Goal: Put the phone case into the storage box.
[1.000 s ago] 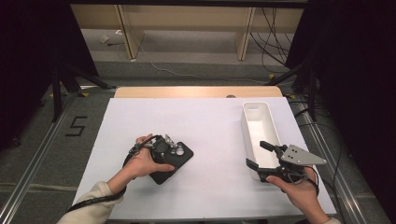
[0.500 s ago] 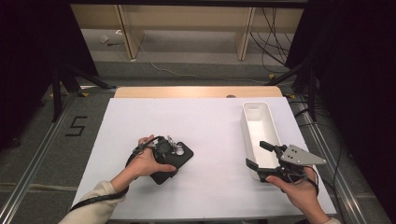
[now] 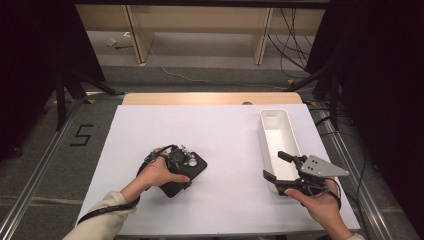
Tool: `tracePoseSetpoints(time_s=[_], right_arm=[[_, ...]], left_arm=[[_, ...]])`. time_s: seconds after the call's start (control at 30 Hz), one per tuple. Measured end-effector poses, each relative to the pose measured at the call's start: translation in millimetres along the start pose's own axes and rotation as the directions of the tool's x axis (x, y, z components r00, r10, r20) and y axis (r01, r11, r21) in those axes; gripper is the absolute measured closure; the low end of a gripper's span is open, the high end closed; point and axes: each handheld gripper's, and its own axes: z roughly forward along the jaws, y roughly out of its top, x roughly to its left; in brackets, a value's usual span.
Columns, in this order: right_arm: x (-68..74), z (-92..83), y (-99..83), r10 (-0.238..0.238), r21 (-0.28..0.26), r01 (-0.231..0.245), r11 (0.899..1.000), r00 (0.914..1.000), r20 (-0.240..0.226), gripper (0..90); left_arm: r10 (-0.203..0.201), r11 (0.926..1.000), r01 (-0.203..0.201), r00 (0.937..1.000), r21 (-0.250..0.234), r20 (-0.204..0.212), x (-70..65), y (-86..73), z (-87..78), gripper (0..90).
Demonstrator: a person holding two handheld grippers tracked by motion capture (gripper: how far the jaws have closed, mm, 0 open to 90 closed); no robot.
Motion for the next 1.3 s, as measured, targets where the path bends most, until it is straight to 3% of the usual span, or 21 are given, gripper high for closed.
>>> tracePoseSetpoints(time_s=[0.33, 0.67, 1.3], right_arm=[[0.1, 0.4, -0.1, -0.001, 0.000, 0.001, 1.000, 1.0000, 0.002, 20.6], [0.2, 0.7, -0.1, -0.001, -0.001, 0.001, 1.000, 1.0000, 0.000, 20.6], [0.5, 0.7, -0.3, -0.002, 0.001, 0.002, 1.000, 1.0000, -0.001, 20.7]], left_arm=[[-0.001, 1.0000, 0.001, 1.0000, 0.004, 0.005, 0.8, 0.4, 0.0, 0.1], [-0.010, 0.9999, 0.010, 0.9999, 0.012, 0.006, -0.7, 1.6, -3.8, 9.5], [-0.025, 0.9997, 0.025, 0.9997, -0.003, 0.003, -1.6, 0.0, -5.4, 13.8]])
